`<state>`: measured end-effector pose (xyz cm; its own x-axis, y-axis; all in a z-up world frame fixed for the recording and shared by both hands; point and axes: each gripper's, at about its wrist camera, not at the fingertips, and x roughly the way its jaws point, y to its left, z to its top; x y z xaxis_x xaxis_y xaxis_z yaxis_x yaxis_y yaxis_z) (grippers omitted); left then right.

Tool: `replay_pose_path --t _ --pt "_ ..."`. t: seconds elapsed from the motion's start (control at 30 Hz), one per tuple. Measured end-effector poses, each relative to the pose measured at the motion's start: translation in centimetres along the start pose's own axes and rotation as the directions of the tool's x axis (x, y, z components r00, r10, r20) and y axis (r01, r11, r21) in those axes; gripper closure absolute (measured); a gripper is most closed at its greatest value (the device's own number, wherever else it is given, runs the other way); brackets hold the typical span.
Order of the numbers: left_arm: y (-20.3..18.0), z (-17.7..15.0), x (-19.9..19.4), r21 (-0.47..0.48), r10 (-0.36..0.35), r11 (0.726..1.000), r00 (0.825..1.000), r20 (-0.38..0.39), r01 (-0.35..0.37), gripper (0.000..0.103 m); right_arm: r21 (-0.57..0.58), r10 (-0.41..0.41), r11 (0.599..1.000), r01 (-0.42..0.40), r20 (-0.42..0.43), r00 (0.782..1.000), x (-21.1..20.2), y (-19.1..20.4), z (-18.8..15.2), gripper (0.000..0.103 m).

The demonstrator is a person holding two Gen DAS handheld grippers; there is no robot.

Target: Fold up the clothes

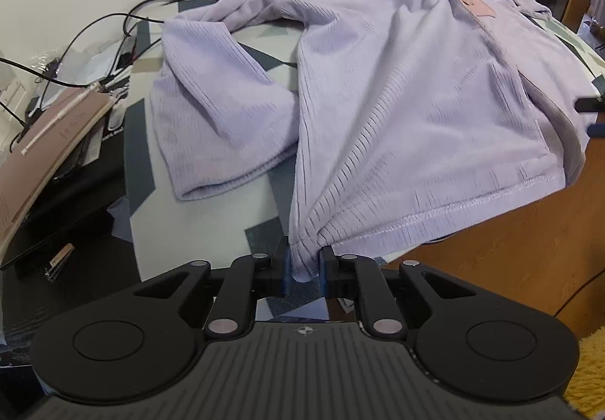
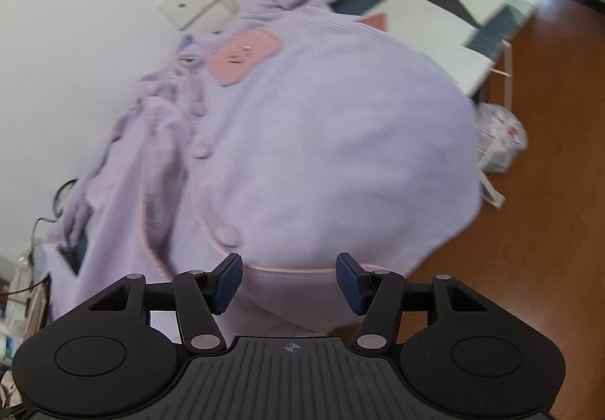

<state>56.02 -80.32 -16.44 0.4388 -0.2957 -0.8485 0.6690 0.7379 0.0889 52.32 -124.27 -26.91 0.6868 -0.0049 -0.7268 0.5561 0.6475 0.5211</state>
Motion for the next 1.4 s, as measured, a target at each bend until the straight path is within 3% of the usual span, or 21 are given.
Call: replay_pose_path --t 0.17,0.33,0.5,0.7,0.8,0.93,1.0,1.07,1.17,1.23,1.3,1.33,1.37,1.4 --pt "0.4 0.5 -0.1 -0.038 -0.007 0.999 1.0 0.003 0.007 0.089 -0.087 0.057 0.995 -0.057 -0.007 0.998 1.8 3.8 -0.2 0.051" --pt "0.5 0.3 -0.1 -0.029 -0.002 1.0 1.0 0.011 0.002 0.089 -0.209 0.054 0.977 -0.05 0.016 0.998 3.8 8.6 -0.4 0.049" --pt "-0.2 -0.1 -0.1 0.03 0.018 0.999 0.999 0.032 -0.019 0.089 -0.286 0.02 0.958 -0.014 0.018 1.0 5.6 12.4 0.3 0.051" --pt "0.5 -0.1 1.3 -0.035 0.0 0.999 1.0 0.006 0.0 0.089 -0.249 -0.087 0.964 0.092 0.033 0.996 9.0 14.6 3.0 0.051" --pt "1.1 -0.5 1.3 -0.064 -0.016 0.998 1.0 0.019 0.017 0.088 -0.236 -0.123 0.964 0.123 0.015 0.992 10.9 15.7 4.1 0.057" --pt "1.7 -0.9 1.2 -0.125 -0.034 0.991 0.999 0.032 0.038 0.088 -0.264 -0.171 0.951 0.159 -0.021 0.985 13.4 18.0 4.9 0.091" --pt "1.6 -1.0 1.1 -0.136 -0.033 0.99 0.999 0.038 0.038 0.088 -0.275 -0.184 0.947 0.168 -0.033 0.982 14.3 19.7 4.9 0.095" --pt "1.5 -1.1 0.9 -0.134 -0.029 0.99 0.999 0.046 0.035 0.088 -0.318 -0.137 0.941 0.118 -0.036 0.99 14.7 22.4 4.4 0.096" --pt "1.5 -1.2 0.8 -0.131 -0.029 0.991 0.999 0.046 0.035 0.088 -0.415 0.082 0.904 -0.106 -0.074 0.994 13.6 27.5 3.4 0.096" --pt "1.6 -1.2 0.9 -0.137 -0.031 0.99 0.999 0.034 0.035 0.088 -0.452 0.254 0.846 -0.283 -0.124 0.959 12.3 30.4 2.5 0.096" --pt "1.7 -0.9 1.2 -0.146 -0.035 0.989 0.999 0.006 0.036 0.085 -0.501 0.303 0.792 -0.35 -0.176 0.937 11.9 32.3 1.7 0.095" --pt "1.9 -0.9 1.2 -0.151 -0.038 0.988 0.999 -0.007 0.037 0.081 -0.542 0.314 0.747 -0.385 -0.223 0.923 11.9 33.0 1.3 0.088" --pt "2.0 -0.8 1.3 -0.157 -0.041 0.987 0.999 -0.019 0.037 0.079 -0.598 0.321 0.667 -0.443 -0.306 0.896 12.0 33.3 1.0 0.078" --pt "2.2 -0.7 1.4 -0.162 -0.043 0.986 0.999 -0.032 0.038 0.074 -0.614 0.294 0.669 -0.419 -0.299 0.908 12.1 33.1 0.8 0.055"
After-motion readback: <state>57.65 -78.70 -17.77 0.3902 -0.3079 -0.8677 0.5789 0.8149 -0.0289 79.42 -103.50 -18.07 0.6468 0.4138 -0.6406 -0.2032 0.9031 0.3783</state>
